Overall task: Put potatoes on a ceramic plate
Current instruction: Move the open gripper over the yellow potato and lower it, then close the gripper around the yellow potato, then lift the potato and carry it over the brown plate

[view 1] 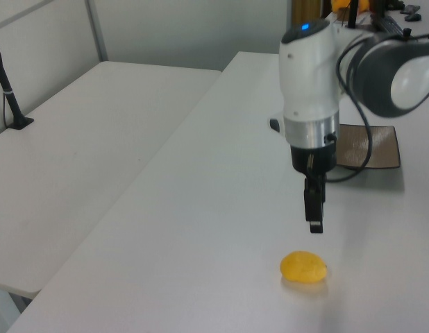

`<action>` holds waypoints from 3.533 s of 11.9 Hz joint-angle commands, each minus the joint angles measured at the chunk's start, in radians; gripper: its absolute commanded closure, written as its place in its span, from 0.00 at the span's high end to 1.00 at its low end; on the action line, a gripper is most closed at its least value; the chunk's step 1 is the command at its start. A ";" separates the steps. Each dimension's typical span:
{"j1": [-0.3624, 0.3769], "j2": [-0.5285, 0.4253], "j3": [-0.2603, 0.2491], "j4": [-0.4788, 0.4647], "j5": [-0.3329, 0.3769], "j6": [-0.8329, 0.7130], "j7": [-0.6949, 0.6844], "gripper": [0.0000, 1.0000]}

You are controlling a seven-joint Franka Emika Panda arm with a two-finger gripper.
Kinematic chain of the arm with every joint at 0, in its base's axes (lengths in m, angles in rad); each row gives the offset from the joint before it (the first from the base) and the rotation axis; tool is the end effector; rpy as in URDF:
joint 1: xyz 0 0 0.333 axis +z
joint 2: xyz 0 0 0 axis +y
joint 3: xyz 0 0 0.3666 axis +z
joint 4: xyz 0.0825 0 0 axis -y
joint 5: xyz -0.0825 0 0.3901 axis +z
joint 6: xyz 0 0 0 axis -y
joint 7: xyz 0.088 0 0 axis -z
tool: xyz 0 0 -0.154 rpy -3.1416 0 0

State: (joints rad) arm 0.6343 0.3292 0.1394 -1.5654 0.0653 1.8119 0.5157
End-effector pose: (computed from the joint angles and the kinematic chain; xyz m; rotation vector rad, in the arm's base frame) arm 0.4786 0.4651 0.4491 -3.0756 -0.3619 0.1994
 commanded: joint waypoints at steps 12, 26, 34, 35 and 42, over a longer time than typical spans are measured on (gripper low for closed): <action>-0.001 0.097 0.052 -0.229 -0.197 0.445 0.020 1.00; -0.008 0.116 0.054 -0.229 -0.288 0.434 -0.031 0.00; -0.050 -0.145 0.040 -0.217 -0.209 0.209 -0.016 0.00; -0.054 -0.197 0.014 -0.209 -0.199 0.163 -0.019 0.00; -0.093 -0.429 -0.230 -0.196 -0.117 -0.032 -0.138 0.00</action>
State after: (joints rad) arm 0.5391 -0.0398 -0.0086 -1.7382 -0.0811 1.8034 0.4249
